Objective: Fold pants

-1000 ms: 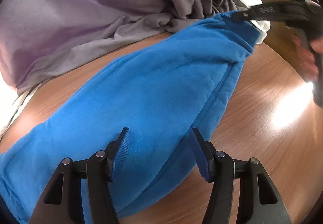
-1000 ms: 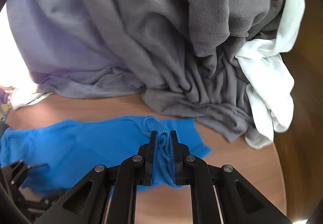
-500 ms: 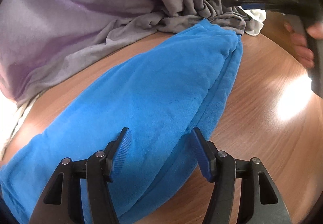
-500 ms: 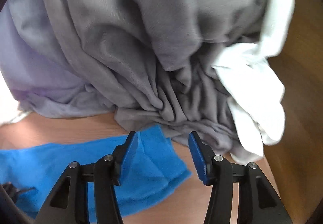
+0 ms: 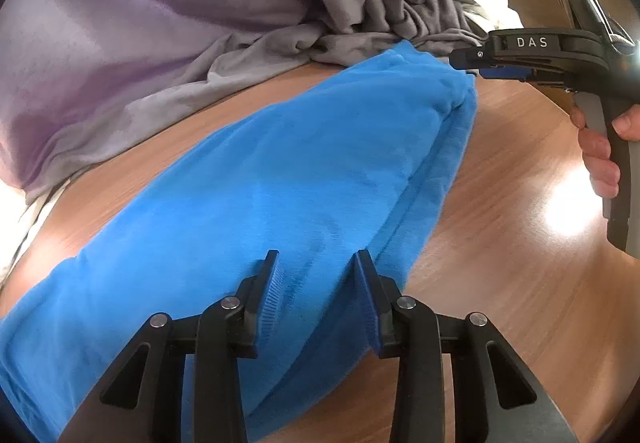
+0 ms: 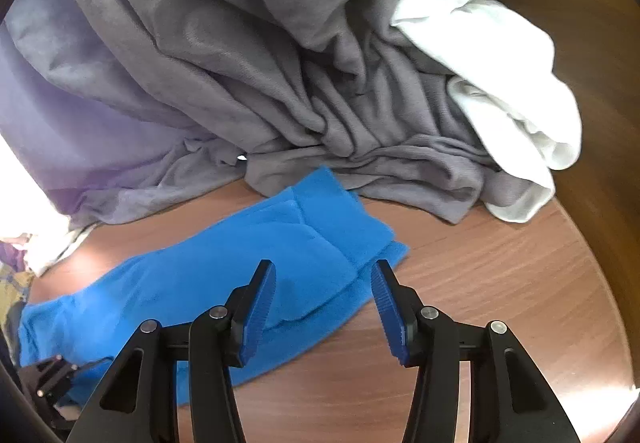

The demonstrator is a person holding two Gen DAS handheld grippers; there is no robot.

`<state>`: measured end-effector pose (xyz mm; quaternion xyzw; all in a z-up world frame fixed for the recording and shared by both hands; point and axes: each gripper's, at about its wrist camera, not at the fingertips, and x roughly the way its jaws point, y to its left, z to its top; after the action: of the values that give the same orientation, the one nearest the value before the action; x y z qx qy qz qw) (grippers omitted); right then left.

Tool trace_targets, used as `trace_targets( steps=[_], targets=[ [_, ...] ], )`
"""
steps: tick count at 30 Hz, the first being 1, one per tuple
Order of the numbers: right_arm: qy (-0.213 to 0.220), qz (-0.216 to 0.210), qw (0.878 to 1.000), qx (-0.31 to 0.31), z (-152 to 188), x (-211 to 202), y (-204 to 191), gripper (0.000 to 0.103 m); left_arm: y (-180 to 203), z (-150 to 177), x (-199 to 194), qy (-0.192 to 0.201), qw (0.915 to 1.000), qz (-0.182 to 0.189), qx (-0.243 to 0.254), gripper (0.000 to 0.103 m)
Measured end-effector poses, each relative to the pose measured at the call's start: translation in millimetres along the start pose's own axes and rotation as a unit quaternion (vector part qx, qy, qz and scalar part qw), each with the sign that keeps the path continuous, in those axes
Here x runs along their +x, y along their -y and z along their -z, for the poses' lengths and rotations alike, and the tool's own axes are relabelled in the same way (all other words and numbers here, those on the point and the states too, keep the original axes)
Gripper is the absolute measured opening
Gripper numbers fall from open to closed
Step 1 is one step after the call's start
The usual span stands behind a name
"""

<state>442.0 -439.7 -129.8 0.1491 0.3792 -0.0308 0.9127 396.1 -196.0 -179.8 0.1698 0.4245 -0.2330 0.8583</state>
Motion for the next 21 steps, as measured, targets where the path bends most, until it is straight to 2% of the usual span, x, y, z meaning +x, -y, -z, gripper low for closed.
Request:
trace_targets(
  steps=[4, 11, 17, 21],
  targets=[
    [-0.011, -0.007, 1.000, 0.003, 0.3, 11.2, -4.0, 0.051, 1.4, -0.3, 0.9, 0.001, 0.9999, -0.009, 0.013, 0.035],
    [-0.023, -0.017, 0.999, 0.022, 7.2, 22.1, -1.0, 0.046, 9.0, -1.7, -4.7, 0.006, 0.9993, -0.011, 0.036, 0.010],
    [-0.026, -0.026, 0.998, 0.054, 6.0, 25.9, 11.5, 0.046, 6.3, -0.4, -2.3, 0.002, 0.9998, -0.002, 0.021, 0.005],
    [-0.033, -0.029, 0.996, 0.075, 1.9, 30.8, 15.0, 0.046, 5.0, -5.3, -14.3, 0.015, 0.9998, 0.006, 0.010, 0.005]
  ],
)
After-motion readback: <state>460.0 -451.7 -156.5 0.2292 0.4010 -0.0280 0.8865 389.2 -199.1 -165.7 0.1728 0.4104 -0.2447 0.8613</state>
